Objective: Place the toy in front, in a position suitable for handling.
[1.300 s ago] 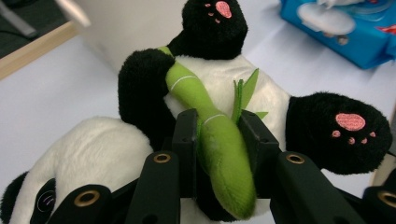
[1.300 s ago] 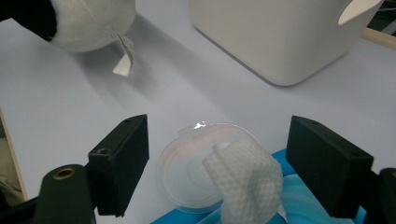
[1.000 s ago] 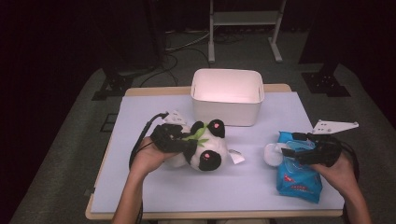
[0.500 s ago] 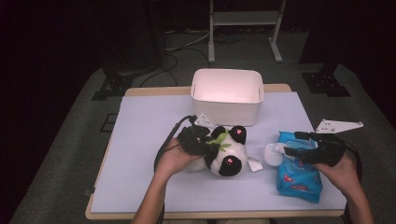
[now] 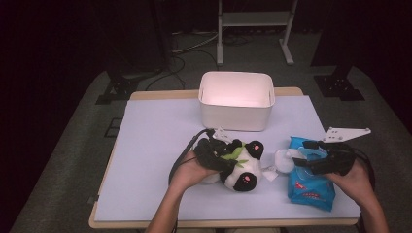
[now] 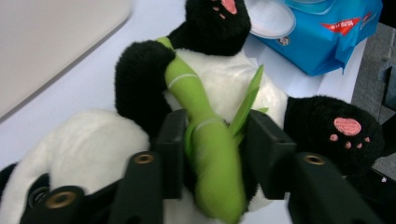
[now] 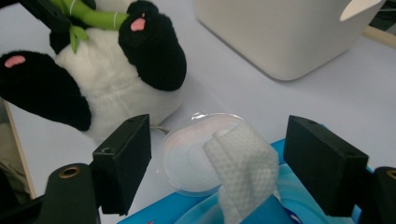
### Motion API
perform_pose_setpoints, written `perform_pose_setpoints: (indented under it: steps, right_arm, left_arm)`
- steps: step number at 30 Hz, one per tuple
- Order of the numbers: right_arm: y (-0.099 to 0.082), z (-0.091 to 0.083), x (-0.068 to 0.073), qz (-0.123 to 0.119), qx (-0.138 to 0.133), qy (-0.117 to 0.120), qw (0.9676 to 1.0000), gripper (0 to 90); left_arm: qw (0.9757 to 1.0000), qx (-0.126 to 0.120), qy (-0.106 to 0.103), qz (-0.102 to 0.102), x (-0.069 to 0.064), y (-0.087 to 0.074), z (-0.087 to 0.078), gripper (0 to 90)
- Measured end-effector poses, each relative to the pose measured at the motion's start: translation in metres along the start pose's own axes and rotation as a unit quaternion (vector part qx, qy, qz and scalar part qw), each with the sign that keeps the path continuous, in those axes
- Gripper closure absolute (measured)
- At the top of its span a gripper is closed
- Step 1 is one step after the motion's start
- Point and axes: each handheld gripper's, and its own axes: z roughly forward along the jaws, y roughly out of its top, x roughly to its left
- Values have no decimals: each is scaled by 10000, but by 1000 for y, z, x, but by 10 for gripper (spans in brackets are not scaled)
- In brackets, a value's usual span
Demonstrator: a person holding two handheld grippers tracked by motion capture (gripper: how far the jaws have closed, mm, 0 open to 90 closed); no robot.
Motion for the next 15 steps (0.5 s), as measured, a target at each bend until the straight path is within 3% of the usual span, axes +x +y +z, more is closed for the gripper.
perform_pose_setpoints:
  steps: [6, 7, 15]
  right_arm:
    - [0, 11, 3, -161, 273, 12, 9995, 268]
    - [-1, 16, 2, -183, 416, -53, 9990, 296]
    - [-6, 22, -1, -237, 654, -243, 9973, 383]
  left_arm:
    - [9999, -113, -5, 91, 5, -2, -15, 421]
    - [9998, -133, 48, 132, 8, -5, -21, 402]
    - [9994, -282, -97, 165, 30, -24, -37, 346]
